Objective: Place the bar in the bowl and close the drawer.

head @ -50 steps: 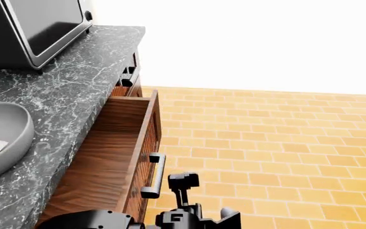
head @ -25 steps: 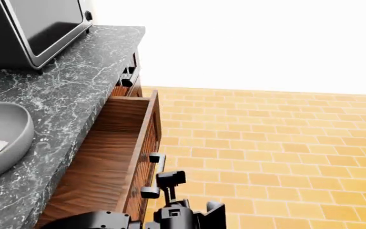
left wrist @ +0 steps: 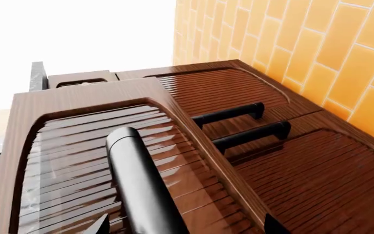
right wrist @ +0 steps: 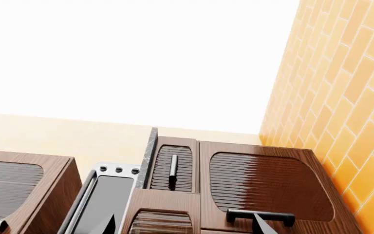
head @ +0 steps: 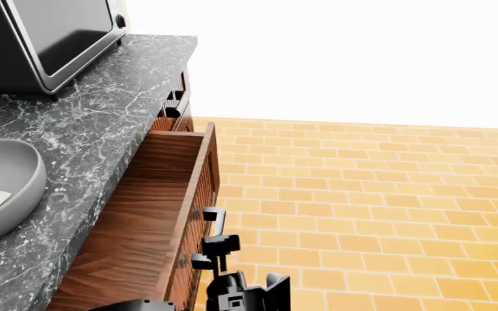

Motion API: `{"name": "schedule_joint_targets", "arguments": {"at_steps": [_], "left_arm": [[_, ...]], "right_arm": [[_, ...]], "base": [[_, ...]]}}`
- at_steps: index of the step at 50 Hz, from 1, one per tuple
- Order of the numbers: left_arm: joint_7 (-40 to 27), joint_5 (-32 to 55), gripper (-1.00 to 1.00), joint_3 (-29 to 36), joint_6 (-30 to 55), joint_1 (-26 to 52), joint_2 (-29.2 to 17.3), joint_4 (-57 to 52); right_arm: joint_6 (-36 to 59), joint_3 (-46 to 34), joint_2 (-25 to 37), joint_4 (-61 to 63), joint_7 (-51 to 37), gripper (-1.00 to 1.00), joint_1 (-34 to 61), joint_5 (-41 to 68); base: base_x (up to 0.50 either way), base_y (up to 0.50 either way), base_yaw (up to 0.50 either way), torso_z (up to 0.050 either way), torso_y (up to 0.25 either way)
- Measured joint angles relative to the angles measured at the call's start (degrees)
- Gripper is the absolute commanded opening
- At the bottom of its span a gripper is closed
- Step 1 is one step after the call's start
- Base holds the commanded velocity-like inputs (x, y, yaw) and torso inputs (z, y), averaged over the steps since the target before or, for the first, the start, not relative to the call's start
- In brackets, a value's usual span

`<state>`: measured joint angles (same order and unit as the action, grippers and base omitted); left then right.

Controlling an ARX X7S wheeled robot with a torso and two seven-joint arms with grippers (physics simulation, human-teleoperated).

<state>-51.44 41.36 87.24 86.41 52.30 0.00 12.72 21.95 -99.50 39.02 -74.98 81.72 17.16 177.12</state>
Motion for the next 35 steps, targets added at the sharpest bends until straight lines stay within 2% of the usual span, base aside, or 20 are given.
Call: {"name": "schedule_joint_targets", "arguments": {"at_steps": [12,35], "left_arm": [[4.9,-3.5,1.0,-0.1,-0.4,0.0,0.0,3.6],[6.0,-2.4,1.0,-0.4,-2.5,2.3,0.0,12.0]], "right_arm": [[0.0,0.2,-0.2,0.0,0.3,1.0,-0.4,0.0],[-0.1,0.2,-0.2,0.0,0.5,1.0,-0.6,0.0]], "base": [[0.0,0.0,0.0,0.0,0.0],[0.0,0.0,0.0,0.0,0.0]]}}
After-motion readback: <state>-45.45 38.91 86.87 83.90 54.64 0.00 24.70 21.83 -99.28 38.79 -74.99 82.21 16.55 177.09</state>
